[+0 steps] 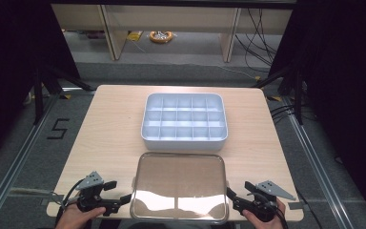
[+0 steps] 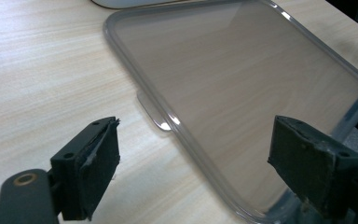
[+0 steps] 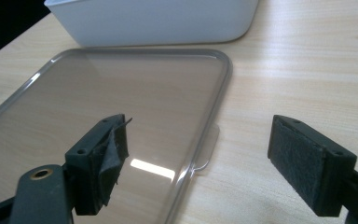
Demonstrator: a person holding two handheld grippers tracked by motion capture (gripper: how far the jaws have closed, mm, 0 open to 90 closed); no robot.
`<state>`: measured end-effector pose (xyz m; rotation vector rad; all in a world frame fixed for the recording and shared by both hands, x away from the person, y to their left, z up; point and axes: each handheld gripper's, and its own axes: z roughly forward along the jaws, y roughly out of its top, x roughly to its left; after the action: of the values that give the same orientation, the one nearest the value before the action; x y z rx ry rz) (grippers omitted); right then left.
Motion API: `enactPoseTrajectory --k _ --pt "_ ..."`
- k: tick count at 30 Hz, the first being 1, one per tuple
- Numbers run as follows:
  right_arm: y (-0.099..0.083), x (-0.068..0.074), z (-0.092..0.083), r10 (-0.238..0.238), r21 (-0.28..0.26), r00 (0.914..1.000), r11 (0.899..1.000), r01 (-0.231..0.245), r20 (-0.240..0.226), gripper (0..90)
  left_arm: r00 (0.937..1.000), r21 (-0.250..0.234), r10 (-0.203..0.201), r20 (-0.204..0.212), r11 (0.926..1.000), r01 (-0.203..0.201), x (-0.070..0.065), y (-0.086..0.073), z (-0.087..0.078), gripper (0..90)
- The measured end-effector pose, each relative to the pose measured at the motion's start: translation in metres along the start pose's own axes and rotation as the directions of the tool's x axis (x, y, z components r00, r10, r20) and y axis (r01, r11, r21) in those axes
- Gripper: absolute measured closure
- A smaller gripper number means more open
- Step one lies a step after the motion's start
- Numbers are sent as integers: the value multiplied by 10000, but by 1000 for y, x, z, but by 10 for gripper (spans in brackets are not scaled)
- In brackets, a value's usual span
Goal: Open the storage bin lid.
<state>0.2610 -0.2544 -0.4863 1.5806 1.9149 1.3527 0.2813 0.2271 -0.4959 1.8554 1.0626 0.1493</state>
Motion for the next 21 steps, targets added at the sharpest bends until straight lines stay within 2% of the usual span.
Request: enactPoseTrajectory --k 1,2,3,4,5,6,8,9,11,16,20,21 --pt "0 -2 -2 -379 -63 9993 9993 379 28 212 10000 41 77 -21 10000 -77 -2 -1 -2 154" --pt "-1 0 -3 -75 -66 10000 9999 75 35 212 10000 6 36 -52 10000 -36 -3 -1 -2 154" --pt "-1 0 -3 -37 -76 10000 10000 37 30 212 10000 6 36 -52 10000 -36 -3 -1 -2 154" --pt "-2 -2 -3 -272 -266 9996 9993 269 -98 212 9999 84 102 -29 9999 -102 -4 -2 -4 154" --pt "-2 -3 -4 -346 -213 9994 9992 345 -56 212 9999 71 72 -73 9999 -71 -5 -3 -5 154" --pt "-3 0 -5 73 -77 10000 9999 -73 -6 212 9999 -1 126 27 9999 -126 -5 -4 -5 154" --pt "-3 -1 -5 7 -119 10000 9999 -6 74 212 10000 11 76 -15 10000 -76 -7 -4 -6 154" --pt "-4 -4 -5 -343 -171 9994 9993 343 35 212 10000 30 90 -28 10000 -90 -7 -4 -7 154" --pt "-5 -4 -5 -368 -171 9993 9992 370 67 212 10000 95 69 -8 9999 -69 -7 -4 -8 154" --pt "-6 -2 -6 -148 -51 9999 9999 148 50 212 10000 -51 62 11 10000 -62 -6 -5 -7 154" --pt "-6 -2 -6 43 -106 10000 9999 -43 39 214 10000 38 20 -23 10000 -20 -6 -4 -8 154" --pt "-6 -4 -6 -96 -148 9999 9998 96 44 214 10000 38 20 -23 10000 -20 -6 -4 -8 154"
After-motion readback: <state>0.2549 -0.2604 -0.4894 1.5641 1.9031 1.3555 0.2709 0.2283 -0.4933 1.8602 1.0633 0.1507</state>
